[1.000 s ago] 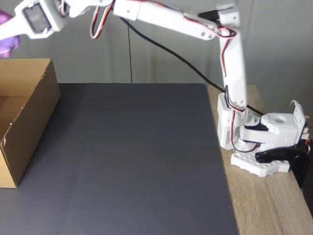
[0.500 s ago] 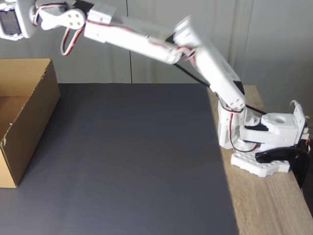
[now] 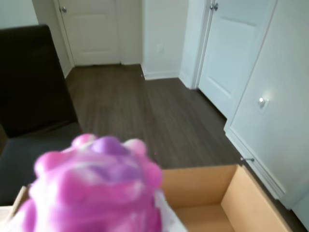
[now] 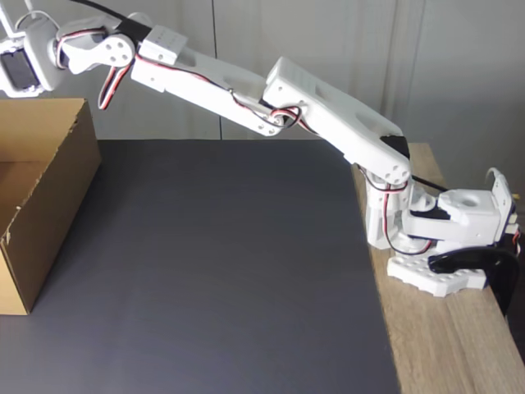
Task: Grasp a ball and put it in the box.
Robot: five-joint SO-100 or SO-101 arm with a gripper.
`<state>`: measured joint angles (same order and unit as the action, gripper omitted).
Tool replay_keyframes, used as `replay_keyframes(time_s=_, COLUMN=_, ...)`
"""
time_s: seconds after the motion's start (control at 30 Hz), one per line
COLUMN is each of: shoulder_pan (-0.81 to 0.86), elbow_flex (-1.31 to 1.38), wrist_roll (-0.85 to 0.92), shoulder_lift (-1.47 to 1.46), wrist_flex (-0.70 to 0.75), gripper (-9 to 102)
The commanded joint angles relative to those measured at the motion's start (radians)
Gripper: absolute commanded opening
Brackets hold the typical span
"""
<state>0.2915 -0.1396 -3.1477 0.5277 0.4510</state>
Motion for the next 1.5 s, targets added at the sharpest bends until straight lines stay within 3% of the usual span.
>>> replay_keyframes(time_s=0.0, shoulder_pan=0.009, elbow_flex=0.112, wrist_roll=-0.008, shoulder_lift=-0.02, wrist_flex=0.029, gripper=36)
replay_keyframes(time_s=0.23, shoulder_pan=0.014, elbow_flex=0.337, wrist_roll=-0.018, shoulder_lift=-0.152, wrist_flex=0.124, gripper=43)
replay_keyframes(time_s=0.4, shoulder_pan=0.011, elbow_flex=0.339, wrist_roll=-0.02, shoulder_lift=-0.137, wrist_flex=0.155, gripper=41)
replay_keyframes(time_s=0.73, shoulder_pan=-0.011, elbow_flex=0.339, wrist_roll=-0.014, shoulder_lift=-0.015, wrist_flex=0.402, gripper=21)
replay_keyframes(time_s=0.97, shoulder_pan=-0.032, elbow_flex=0.339, wrist_roll=-0.02, shoulder_lift=0.083, wrist_flex=0.635, gripper=0)
replay_keyframes(time_s=1.3, shoulder_pan=-0.051, elbow_flex=0.365, wrist_roll=-0.025, shoulder_lift=0.19, wrist_flex=0.95, gripper=1)
replay_keyframes(time_s=1.47, shoulder_pan=-0.044, elbow_flex=0.365, wrist_roll=-0.064, shoulder_lift=0.245, wrist_flex=1.081, gripper=6)
